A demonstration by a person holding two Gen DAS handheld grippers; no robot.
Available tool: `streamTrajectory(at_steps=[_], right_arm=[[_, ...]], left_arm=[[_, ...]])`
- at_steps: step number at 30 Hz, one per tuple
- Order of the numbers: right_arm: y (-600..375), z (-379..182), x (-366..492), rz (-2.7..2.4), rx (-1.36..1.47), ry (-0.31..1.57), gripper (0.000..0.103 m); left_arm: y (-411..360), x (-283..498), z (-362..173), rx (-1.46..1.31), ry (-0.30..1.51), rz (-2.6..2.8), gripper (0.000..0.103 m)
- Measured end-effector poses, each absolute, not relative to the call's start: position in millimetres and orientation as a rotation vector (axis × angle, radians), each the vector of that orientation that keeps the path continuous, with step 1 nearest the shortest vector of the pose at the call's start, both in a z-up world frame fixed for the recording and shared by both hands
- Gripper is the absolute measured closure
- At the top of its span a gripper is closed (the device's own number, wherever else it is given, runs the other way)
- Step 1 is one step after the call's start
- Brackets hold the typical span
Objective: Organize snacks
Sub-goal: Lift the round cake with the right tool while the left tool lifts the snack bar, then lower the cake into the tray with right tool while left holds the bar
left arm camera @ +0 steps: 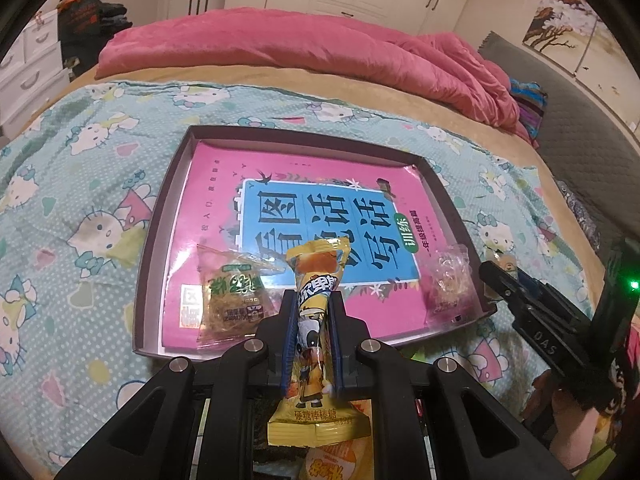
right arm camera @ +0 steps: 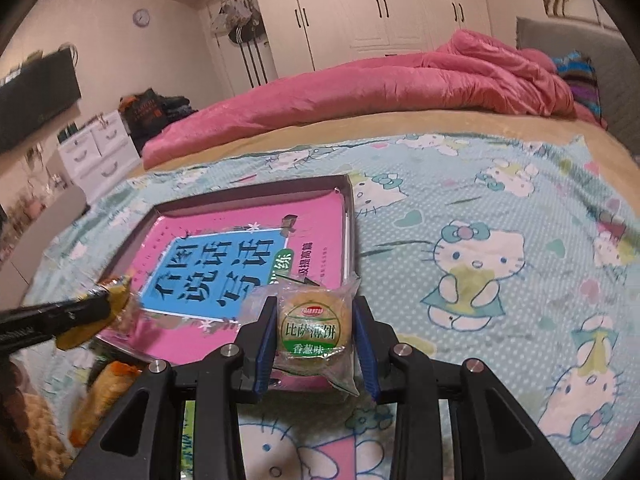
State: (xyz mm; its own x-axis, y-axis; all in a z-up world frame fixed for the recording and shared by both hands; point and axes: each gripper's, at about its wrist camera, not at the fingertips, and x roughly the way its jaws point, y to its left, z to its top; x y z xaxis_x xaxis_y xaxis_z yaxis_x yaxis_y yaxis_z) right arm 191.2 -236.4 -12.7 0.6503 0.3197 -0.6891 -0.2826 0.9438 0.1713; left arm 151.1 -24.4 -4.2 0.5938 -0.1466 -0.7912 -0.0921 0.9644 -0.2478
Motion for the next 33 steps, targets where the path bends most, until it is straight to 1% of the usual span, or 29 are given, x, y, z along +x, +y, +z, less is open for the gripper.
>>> streamTrajectory(at_steps=[5, 11, 17, 33], right_arm=[[-223, -18, 195, 0.295, -0.066, 0.793, 0.067], [-210, -22, 196, 0.299, -0.135, 0.781, 0.067], [-198, -24, 192, 0.349, -0.151, 0.780, 0.067], [-195, -33, 190, 0.412, -0.083, 0.814, 0.067]], left_arm=[[-26, 154, -5, -0.282, 0.939, -0.034, 0.088], [-25, 157, -8, -0.287, 0.946, -0.031, 0.088], [-24, 160, -12, -0.290, 0.955, -0.022, 0.088], [-29, 175, -17, -0.296, 0.960, -0.027, 0.088]])
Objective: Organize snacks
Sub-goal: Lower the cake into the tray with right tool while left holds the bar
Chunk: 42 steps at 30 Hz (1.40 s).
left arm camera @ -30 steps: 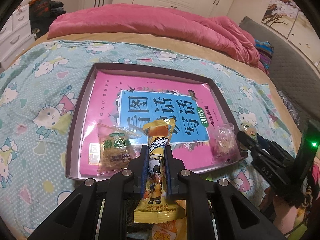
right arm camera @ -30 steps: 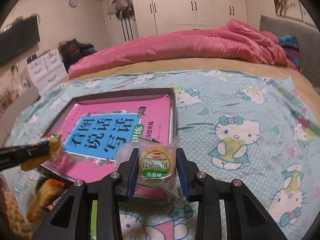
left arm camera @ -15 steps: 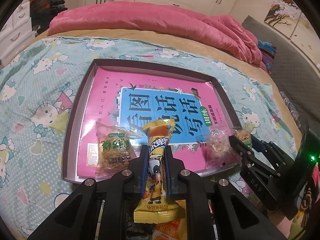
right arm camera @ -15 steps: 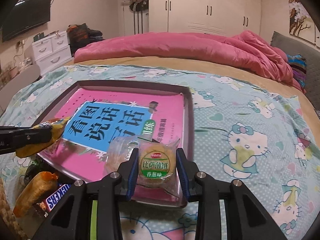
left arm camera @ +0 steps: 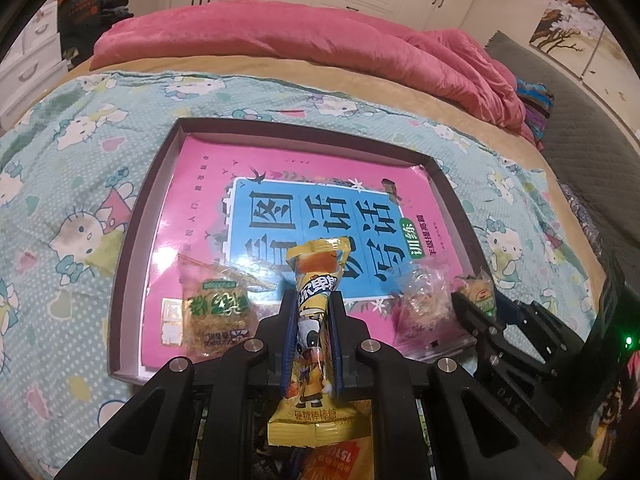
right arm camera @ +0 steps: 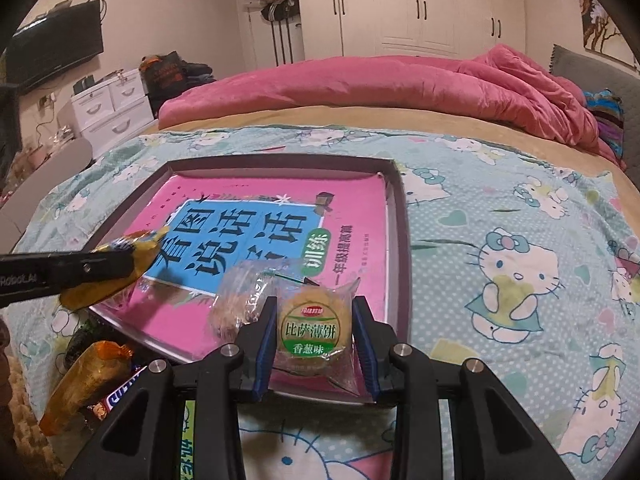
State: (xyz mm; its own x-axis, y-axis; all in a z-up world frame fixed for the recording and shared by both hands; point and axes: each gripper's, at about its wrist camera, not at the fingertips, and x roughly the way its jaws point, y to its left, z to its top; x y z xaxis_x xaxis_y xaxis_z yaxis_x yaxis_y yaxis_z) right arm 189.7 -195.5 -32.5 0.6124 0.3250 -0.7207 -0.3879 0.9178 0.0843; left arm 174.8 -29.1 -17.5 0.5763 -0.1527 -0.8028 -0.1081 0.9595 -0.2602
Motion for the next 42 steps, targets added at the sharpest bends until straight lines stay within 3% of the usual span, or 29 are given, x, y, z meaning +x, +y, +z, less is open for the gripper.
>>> streamTrajectory(at_steps=[42], right_arm=[[-187, -39, 184, 0.505, -0.054, 0.854, 0.066]], left_arm=[[-53, 197, -34, -0.230, 0.989, -0.069, 0.088]])
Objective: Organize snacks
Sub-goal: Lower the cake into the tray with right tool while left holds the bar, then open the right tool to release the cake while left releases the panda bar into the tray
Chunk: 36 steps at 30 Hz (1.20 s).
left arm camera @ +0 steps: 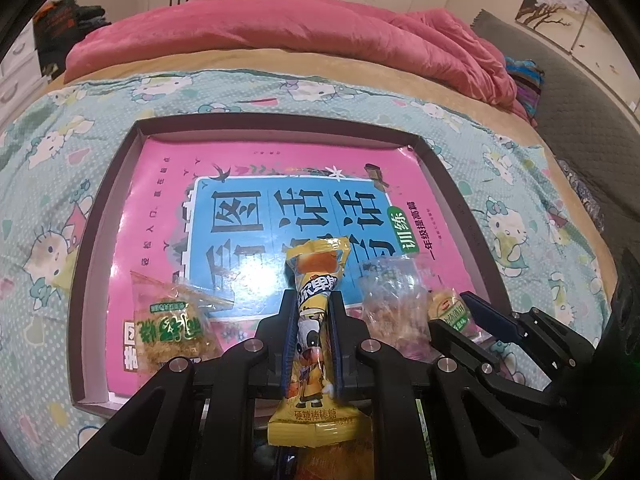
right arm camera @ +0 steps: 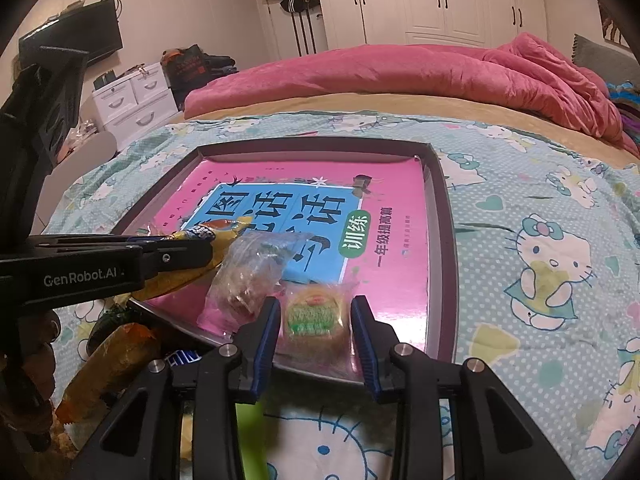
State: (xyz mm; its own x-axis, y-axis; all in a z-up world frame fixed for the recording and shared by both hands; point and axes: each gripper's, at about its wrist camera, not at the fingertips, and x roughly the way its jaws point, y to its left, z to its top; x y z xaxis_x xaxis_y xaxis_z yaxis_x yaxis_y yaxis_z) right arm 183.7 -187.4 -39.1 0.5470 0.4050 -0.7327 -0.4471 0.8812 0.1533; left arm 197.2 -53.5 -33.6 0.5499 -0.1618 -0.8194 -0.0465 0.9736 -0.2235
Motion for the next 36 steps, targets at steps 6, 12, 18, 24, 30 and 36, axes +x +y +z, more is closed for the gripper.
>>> streamTrajectory(at_steps=[6, 12, 18, 24, 30, 36], right_arm=[[-190, -38, 184, 0.499, -0.043, 0.856, 0.066], [-194, -37, 185, 0.491, -0.031, 0.857, 0.066], [-199, -36, 185, 0.481, -0.012, 0.859, 0.066], [-201, -34, 185, 0.472, -0.008, 0.854, 0.064], [-203, -33, 185, 0.464, -0.001, 0.852, 0.063], [-205, -32, 185, 0.459, 0.004, 0.851, 0.063]], left_arm=[[-54, 199, -34, -0.229, 0.987, -0.068, 0.088], [-53, 201, -33, -0.232, 0.990, -0.065, 0.088], [-49, 204, -36, -0.253, 1.002, -0.055, 0.086], [-44, 204, -39, -0.301, 1.007, -0.062, 0.083], [-40, 202, -38, -0.315, 1.005, -0.059, 0.077], [-37, 201, -37, -0.326, 1.004, -0.052, 0.071]])
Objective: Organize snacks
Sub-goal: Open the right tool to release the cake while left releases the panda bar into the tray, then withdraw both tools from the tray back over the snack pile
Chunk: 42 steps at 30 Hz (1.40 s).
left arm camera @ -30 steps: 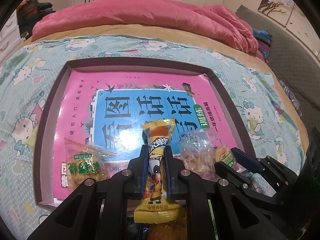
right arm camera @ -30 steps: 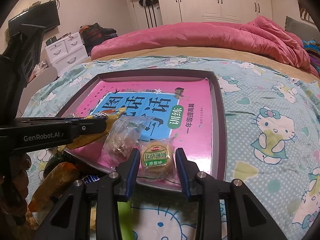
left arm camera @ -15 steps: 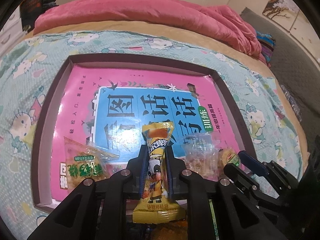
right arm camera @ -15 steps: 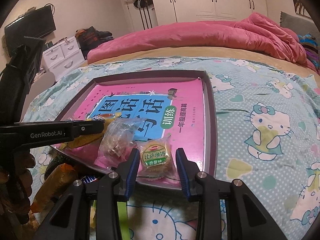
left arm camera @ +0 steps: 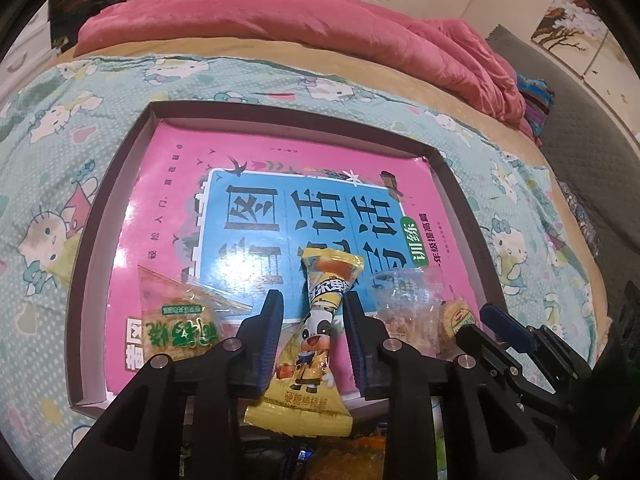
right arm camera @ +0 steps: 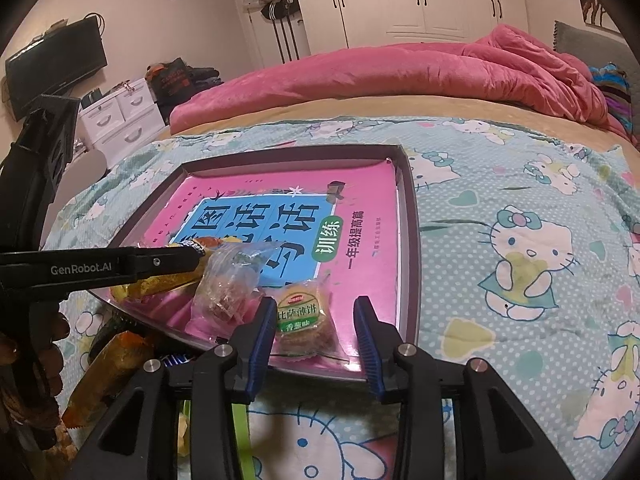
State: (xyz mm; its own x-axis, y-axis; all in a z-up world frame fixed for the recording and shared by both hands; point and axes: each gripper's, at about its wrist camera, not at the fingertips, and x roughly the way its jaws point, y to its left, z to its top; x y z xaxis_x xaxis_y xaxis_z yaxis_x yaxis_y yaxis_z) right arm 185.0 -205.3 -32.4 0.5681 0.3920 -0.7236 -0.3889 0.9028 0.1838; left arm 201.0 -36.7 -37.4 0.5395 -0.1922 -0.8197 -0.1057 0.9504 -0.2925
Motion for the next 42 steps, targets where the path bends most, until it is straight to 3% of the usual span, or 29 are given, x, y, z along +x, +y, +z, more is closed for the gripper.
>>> streamTrajectory(at_steps=[21, 31, 34, 42], right_arm=[[-209, -26, 183, 0.451, 0.010, 0.826, 0.057], [-207, -18, 177, 0.469, 0.004, 0.791, 0.054], [-206, -17, 175, 0.471, 0.002, 0.787, 0.048], [-204, -9, 168, 0.500, 0.004, 0.746, 0.041]], left_arm=[[-23, 180, -17, -0.369, 0.966, -0.060, 0.054], [-11, 165, 0, -0.418, 0.939, -0.076, 0.040], [-9, 161, 5, -0.421, 0.929, -0.075, 0.033], [-8, 152, 12, -0.408, 0.923, -0.084, 0.027]])
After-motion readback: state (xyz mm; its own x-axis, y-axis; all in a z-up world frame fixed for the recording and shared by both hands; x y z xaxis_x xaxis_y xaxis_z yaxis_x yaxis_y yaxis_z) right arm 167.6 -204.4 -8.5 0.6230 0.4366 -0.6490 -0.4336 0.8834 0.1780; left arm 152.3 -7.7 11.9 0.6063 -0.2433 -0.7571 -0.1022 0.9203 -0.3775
